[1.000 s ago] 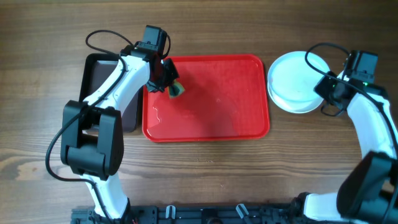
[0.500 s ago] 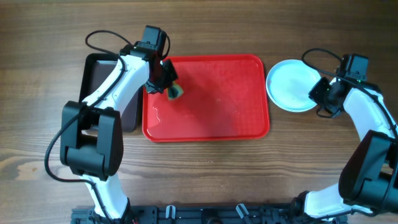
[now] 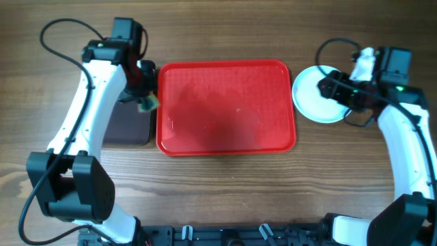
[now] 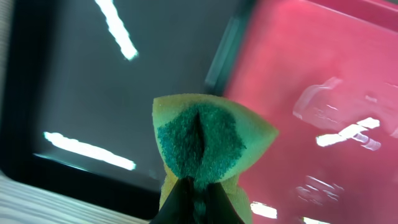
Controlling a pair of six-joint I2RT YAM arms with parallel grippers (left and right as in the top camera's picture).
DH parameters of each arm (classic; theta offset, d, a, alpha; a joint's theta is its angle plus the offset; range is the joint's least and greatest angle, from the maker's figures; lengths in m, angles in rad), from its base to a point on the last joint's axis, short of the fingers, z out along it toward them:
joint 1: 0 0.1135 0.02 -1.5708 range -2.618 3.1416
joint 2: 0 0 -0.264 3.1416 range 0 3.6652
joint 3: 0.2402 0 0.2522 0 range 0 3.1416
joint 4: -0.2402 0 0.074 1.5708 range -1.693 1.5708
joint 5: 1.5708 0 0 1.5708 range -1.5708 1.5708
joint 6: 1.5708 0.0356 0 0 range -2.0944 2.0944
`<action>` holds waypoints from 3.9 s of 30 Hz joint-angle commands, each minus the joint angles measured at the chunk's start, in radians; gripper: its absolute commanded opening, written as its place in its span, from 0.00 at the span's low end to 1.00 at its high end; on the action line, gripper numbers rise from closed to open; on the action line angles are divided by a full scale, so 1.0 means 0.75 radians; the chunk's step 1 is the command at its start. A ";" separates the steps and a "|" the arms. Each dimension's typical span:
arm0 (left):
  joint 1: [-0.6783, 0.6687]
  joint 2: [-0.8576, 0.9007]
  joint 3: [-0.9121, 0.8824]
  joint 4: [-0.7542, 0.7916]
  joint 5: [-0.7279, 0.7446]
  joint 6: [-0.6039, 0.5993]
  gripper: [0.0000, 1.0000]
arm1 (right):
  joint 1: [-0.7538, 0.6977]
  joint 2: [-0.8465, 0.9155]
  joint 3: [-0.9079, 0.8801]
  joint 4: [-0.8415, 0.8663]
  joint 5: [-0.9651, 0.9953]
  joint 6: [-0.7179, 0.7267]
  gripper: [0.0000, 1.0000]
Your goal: Clean dirty plates on tray and stack at the side
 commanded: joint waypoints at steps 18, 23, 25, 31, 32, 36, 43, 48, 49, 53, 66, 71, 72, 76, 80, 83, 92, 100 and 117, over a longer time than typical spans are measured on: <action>0.139 0.012 -0.504 0.632 -0.163 0.272 1.00 | 0.335 0.000 0.014 -0.031 0.125 -0.039 0.90; 0.140 -0.014 -0.482 0.612 -0.163 0.242 1.00 | 0.335 -0.009 0.049 -0.043 0.124 -0.030 0.99; 0.140 -0.051 -0.439 0.576 -0.162 0.194 1.00 | 0.335 -0.031 0.084 -0.071 0.125 -0.036 0.99; 0.121 -0.249 -0.230 0.400 -0.086 0.192 1.00 | 0.335 -0.139 0.193 -0.137 0.188 -0.049 0.99; 0.115 -0.288 -0.203 0.381 -0.063 0.191 1.00 | 0.335 -0.163 0.212 -0.150 0.191 -0.052 1.00; 0.094 -0.465 -0.185 0.380 0.001 0.191 1.00 | 0.335 -0.307 0.278 -0.192 0.191 -0.080 1.00; 0.092 -0.521 -0.186 0.379 0.043 0.192 1.00 | 0.335 -0.647 0.283 -0.226 0.194 -0.078 0.99; 0.092 -0.519 -0.186 0.379 0.043 0.192 1.00 | 0.335 -0.857 0.283 -0.227 0.170 -0.043 0.99; 0.092 -0.519 -0.186 0.379 0.043 0.192 1.00 | 0.335 -0.879 0.283 -0.227 0.169 -0.042 1.00; 0.092 -0.519 -0.186 0.379 0.043 0.192 1.00 | 0.335 -0.957 0.283 -0.254 0.170 -0.042 0.99; 0.092 -0.519 -0.186 0.379 0.043 0.192 1.00 | 0.331 -1.017 0.074 0.015 0.272 -0.224 1.00; 0.092 -0.519 -0.186 0.379 0.043 0.192 1.00 | 0.331 -1.227 -0.263 0.307 0.212 -0.286 0.99; 0.092 -0.519 -0.186 0.379 0.043 0.192 1.00 | 0.331 -1.294 -0.367 0.377 0.201 -0.284 0.99; 0.092 -0.519 -0.186 0.379 0.043 0.192 1.00 | 0.331 -1.487 -0.681 0.607 0.158 -0.276 1.00; 0.092 -0.519 -0.186 0.379 0.043 0.192 1.00 | 0.332 -1.670 -0.983 0.847 0.157 -0.273 1.00; 0.092 -0.519 -0.186 0.379 0.043 0.192 1.00 | 0.332 -1.772 -1.127 0.924 0.131 -0.273 0.99; 0.092 -0.519 -0.186 0.379 0.043 0.192 1.00 | 0.332 -1.971 -1.467 1.156 0.179 -0.265 1.00; 0.092 -0.519 -0.186 0.379 0.043 0.192 1.00 | 0.332 -1.968 -1.499 0.993 0.183 -0.275 0.99; 0.092 -0.519 -0.186 0.379 0.043 0.192 1.00 | 0.332 -1.957 -1.499 0.993 0.179 -0.280 1.00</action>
